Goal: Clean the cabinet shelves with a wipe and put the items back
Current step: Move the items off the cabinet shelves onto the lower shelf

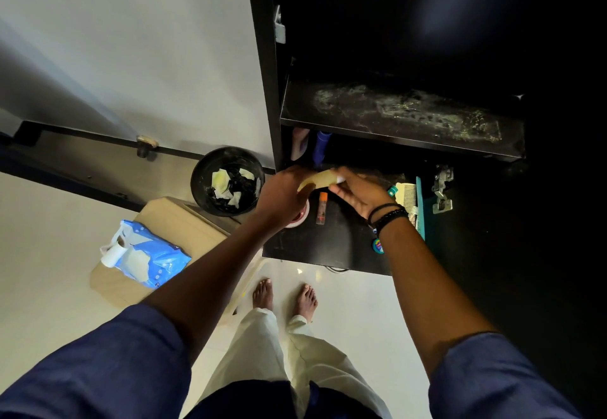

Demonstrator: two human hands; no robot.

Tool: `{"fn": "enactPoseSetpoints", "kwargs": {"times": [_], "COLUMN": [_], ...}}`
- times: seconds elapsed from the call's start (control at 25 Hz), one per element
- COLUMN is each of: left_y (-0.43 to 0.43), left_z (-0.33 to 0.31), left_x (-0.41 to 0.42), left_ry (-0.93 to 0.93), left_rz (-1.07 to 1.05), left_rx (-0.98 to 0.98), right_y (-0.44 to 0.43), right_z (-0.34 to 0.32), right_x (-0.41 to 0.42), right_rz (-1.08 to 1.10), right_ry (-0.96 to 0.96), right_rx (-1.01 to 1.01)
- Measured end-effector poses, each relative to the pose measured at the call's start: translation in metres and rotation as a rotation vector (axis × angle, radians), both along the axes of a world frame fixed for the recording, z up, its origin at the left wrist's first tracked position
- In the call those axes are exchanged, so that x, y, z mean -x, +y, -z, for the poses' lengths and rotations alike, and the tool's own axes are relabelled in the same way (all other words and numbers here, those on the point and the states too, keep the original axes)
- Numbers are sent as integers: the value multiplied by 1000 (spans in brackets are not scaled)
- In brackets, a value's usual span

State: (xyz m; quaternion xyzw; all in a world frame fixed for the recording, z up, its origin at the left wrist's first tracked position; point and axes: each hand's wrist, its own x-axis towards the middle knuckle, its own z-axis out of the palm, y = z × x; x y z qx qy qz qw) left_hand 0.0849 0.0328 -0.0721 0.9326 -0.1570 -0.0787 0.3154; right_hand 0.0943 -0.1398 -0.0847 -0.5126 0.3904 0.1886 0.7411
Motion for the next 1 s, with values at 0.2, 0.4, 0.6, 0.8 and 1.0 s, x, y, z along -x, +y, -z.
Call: {"fn": "enactPoseSetpoints", "kwargs": {"times": [0.2, 0.4, 0.6, 0.8, 1.0], "left_y": [4, -6, -16, -21, -18], "left_z": [2, -7, -11, -11, -9], "left_x": [-11, -25, -36, -39, -39], "left_ry": [50, -42, -5, -10, -10], "left_rz": [68, 58, 84, 89, 101], "left_rx": [-141, -307, -466, -530, -522], "right_y": [15, 14, 19, 22, 32], "right_z": [14, 35, 63, 69, 66], "right_x": [2, 15, 35, 37, 30], "right_rz": [50, -209, -637, -767, -731], "right_ry": [15, -28, -87, -203, -399], "right_rx": [-102, 661, 915, 1064, 989]}}
